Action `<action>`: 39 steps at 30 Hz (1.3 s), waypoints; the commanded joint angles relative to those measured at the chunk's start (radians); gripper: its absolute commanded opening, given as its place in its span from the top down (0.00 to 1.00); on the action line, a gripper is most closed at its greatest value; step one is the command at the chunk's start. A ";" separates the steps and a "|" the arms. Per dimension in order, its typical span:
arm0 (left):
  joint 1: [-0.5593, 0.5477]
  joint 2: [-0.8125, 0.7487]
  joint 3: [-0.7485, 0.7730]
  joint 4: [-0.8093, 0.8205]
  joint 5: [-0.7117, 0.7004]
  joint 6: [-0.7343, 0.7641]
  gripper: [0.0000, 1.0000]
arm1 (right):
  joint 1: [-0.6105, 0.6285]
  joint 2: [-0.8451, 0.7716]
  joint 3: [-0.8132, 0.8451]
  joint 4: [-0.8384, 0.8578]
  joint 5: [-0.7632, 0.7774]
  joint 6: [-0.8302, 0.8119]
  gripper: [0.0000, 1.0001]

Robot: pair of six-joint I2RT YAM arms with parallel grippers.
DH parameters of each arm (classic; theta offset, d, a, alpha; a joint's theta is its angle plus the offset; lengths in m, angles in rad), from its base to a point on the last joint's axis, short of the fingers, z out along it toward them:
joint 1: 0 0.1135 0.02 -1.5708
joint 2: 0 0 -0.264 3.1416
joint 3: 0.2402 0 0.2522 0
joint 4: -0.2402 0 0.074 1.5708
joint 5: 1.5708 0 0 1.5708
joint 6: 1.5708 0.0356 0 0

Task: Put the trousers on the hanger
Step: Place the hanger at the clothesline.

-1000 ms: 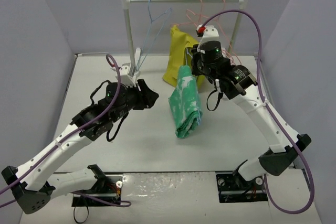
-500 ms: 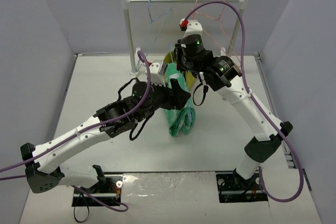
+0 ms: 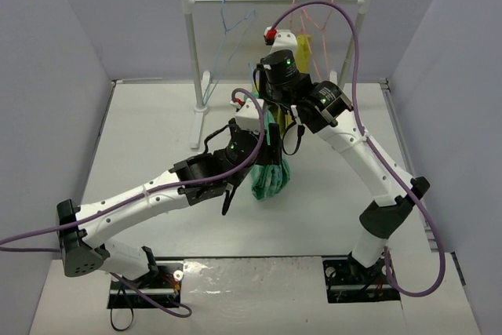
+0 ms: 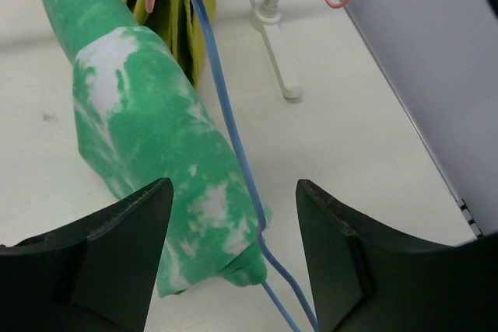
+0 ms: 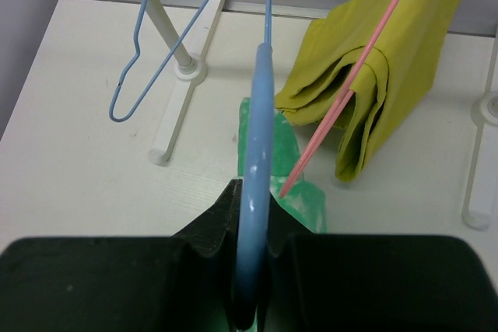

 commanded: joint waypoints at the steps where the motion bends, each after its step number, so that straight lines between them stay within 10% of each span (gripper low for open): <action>1: -0.009 -0.010 0.057 0.034 -0.135 0.036 0.46 | 0.022 -0.022 0.045 0.120 0.036 0.035 1.00; 10: -0.010 -0.040 0.029 -0.015 -0.208 0.027 1.00 | 0.026 -0.026 0.023 0.132 0.039 0.056 1.00; 25: -0.009 -0.314 -0.166 -0.037 -0.204 0.119 1.00 | 0.046 -0.037 -0.085 0.186 -0.037 0.103 0.92; 33: -0.006 -0.389 -0.245 0.005 -0.217 0.141 1.00 | 0.049 -0.068 -0.120 0.233 -0.093 0.118 0.31; 39: -0.004 -0.377 -0.252 0.018 -0.235 0.135 1.00 | 0.053 -0.104 -0.118 0.240 -0.133 0.129 0.12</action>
